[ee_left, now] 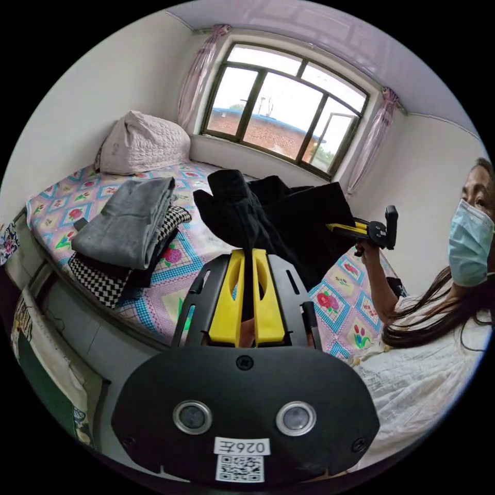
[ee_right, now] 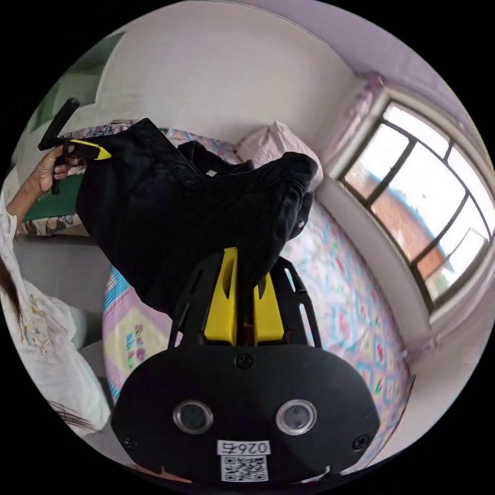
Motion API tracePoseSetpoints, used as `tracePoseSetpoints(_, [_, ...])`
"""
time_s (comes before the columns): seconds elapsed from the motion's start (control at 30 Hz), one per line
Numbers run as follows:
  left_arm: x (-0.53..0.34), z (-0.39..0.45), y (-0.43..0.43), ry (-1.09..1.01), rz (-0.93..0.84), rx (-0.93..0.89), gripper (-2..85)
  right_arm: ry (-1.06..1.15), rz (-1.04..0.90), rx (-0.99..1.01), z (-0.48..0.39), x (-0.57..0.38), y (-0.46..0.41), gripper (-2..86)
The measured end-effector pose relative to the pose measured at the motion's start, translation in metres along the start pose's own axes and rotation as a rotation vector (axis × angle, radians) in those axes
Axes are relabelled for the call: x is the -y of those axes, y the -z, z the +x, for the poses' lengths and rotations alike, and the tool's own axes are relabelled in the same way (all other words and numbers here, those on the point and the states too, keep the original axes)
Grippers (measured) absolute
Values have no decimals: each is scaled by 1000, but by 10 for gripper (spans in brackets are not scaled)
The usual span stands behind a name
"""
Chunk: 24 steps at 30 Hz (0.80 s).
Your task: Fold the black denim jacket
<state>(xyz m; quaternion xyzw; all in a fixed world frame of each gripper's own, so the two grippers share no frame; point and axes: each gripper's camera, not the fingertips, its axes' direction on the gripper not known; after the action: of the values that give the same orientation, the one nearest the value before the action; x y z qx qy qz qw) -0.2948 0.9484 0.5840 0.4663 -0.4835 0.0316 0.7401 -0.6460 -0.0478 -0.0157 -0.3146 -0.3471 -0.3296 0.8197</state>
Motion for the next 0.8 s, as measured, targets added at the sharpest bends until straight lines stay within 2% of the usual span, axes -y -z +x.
tracePoseSetpoints(0.1, [-2, -70, 48, 34, 92, 46, 6, 123, 61, 39, -1, 126, -46, 2])
tracePoseSetpoints(0.17, [-5, -117, 68, 76, 141, 42, 6, 157, 74, 159, 6, 224, -94, 1])
tracePoseSetpoints(0.37, [-37, -293, 64, 301, 183, 1, 7, 256, -70, 320, -15, 413, -244, 2])
tracePoseSetpoints(0.43, [-66, -359, 37, 434, 160, -18, 9, 283, -131, 352, -28, 446, -291, 3])
tracePoseSetpoints(0.57, [-127, -438, -13, 658, 114, -95, 13, 269, -352, 378, -43, 478, -411, 16])
tracePoseSetpoints(0.63, [-173, -473, -32, 783, 201, -291, 10, 212, -425, 452, -28, 475, -447, 26])
tracePoseSetpoints(0.73, [-215, -497, -38, 864, 319, -486, 0, -22, -349, 690, 40, 457, -469, 38])
tracePoseSetpoints(0.8, [-229, -502, -33, 870, 344, -509, -6, -202, -225, 820, 89, 433, -471, 41])
